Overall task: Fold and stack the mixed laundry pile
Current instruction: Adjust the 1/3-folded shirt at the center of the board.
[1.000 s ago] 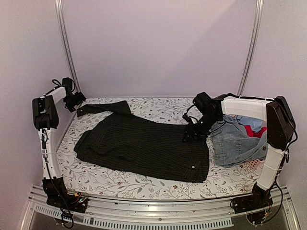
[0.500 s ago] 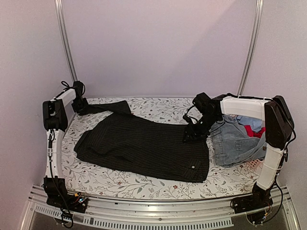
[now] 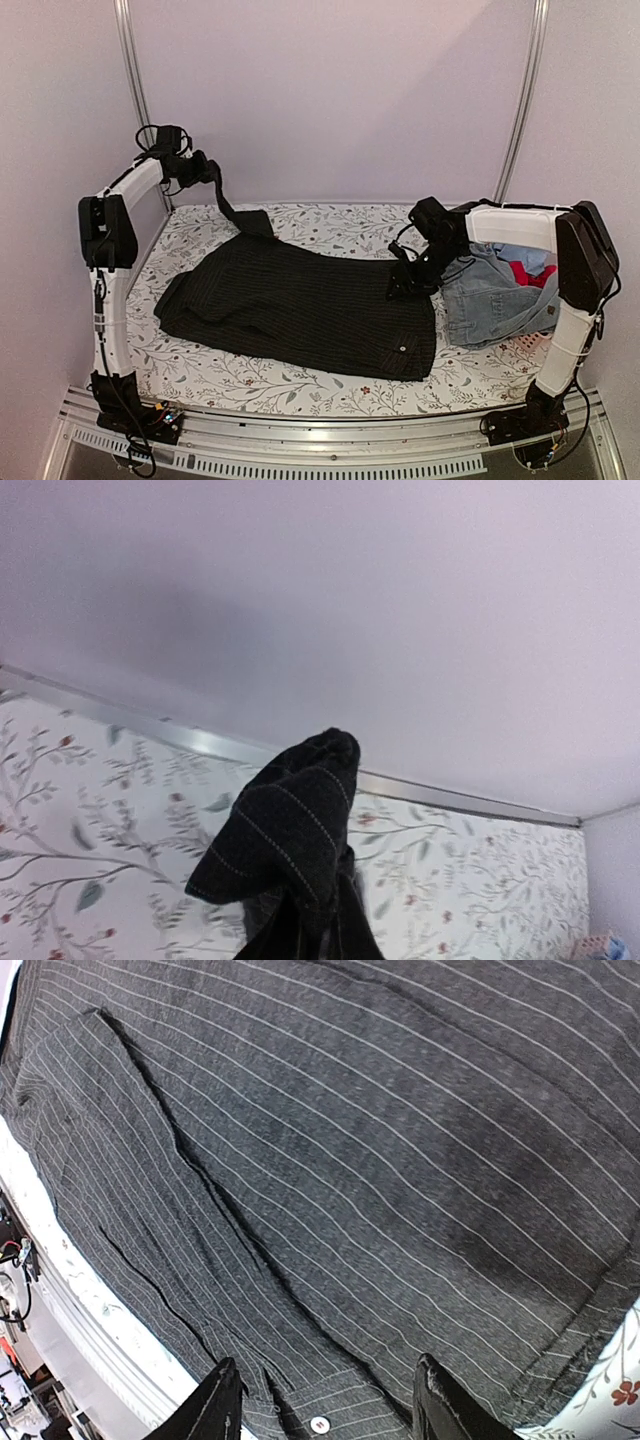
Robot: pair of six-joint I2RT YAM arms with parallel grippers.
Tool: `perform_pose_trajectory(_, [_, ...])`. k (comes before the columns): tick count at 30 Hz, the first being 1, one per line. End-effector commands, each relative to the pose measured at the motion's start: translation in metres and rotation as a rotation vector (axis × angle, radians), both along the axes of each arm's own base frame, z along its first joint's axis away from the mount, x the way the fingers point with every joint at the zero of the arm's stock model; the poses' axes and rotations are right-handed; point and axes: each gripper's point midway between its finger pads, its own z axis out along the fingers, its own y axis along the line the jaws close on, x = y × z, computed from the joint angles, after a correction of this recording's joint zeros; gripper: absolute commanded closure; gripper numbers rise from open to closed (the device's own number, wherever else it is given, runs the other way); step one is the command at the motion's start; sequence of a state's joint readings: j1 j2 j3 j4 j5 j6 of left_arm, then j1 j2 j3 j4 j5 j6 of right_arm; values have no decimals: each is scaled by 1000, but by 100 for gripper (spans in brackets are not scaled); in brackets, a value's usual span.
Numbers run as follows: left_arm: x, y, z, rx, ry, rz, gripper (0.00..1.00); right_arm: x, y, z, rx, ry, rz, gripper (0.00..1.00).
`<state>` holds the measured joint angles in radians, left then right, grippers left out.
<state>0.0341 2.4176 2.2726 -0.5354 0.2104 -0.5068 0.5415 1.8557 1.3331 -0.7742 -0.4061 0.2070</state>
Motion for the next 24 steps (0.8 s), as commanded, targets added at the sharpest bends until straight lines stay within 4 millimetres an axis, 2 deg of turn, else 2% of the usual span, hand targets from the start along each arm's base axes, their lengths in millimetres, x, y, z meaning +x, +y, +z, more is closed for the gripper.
perform_pose_trajectory(1, [-21, -207, 126, -213, -355, -469, 100, 6, -4, 24, 64, -54, -31, 43])
perform_pose_trajectory(2, [-35, -257, 130, -239, -384, -566, 100, 6, -6, 26, 68, -60, -34, 43])
perform_pose_trajectory(3, [-48, -295, 130, -268, -403, -644, 100, 7, -7, 28, 74, -66, -37, 43])
perform_pose_trajectory(4, [-62, -328, 128, -314, -420, -727, 92, 7, -9, 28, 74, -67, -40, 43])
perform_pose_trajectory(5, [-79, -361, 125, -358, -429, -811, 77, 7, -10, 29, 75, -71, -42, 43])
perform_pose_trajectory(7, [-103, -407, 108, -382, -412, -888, 48, 7, -14, 30, 74, -74, -46, 43])
perform_pose_trajectory(8, [-112, -424, 101, -372, -412, -915, 38, 6, -14, 30, 75, -76, -47, 43])
perform_pose_trajectory(10, [-119, -438, 90, -345, -385, -913, 21, 5, -16, 30, 75, -75, -50, 43])
perform_pose_trajectory(11, [-118, -436, 88, -335, -374, -905, 6, 5, -16, 29, 74, -75, -50, 43])
perform_pose_trajectory(12, [-116, -431, 85, -307, -356, -883, 1, 5, -16, 29, 76, -75, -50, 42])
perform_pose_trajectory(14, [-103, -409, 91, -236, -361, -816, 0, 5, -14, 28, 86, -75, -48, 42])
perform_pose_trajectory(17, [-78, -354, 91, -187, -305, -678, 0, 8, -9, 25, 105, -69, -46, 43])
perform_pose_trajectory(19, [-69, -312, 76, -128, -227, -586, 0, 12, -5, 23, 120, -66, -44, 43])
perform_pose_trajectory(21, [-70, -270, 62, -13, -175, -521, 0, 16, -1, 19, 128, -64, -46, 43])
perform_pose_trajectory(24, [-84, -212, 27, 66, -49, -473, 0, 22, 3, 8, 117, -47, -49, 43])
